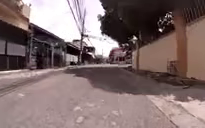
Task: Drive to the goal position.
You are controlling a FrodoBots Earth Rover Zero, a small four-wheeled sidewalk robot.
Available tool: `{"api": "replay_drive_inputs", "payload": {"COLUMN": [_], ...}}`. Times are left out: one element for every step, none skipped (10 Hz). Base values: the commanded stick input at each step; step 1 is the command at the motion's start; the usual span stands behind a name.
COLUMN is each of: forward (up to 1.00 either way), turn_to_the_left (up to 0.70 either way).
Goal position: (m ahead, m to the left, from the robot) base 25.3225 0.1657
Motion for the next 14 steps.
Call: {"api": "replay_drive_inputs", "payload": {"forward": [1.0, 1.0, 1.0, 1.0, 1.0, 1.0, 1.0, 1.0, 1.0, 1.0, 1.0, 1.0, 1.0, 1.0], "turn_to_the_left": [0.0, 0.0, 0.0, 0.0, 0.0, 0.0, 0.0, 0.0, 0.0, 0.0, 0.0, 0.0, 0.0, 0.0]}}
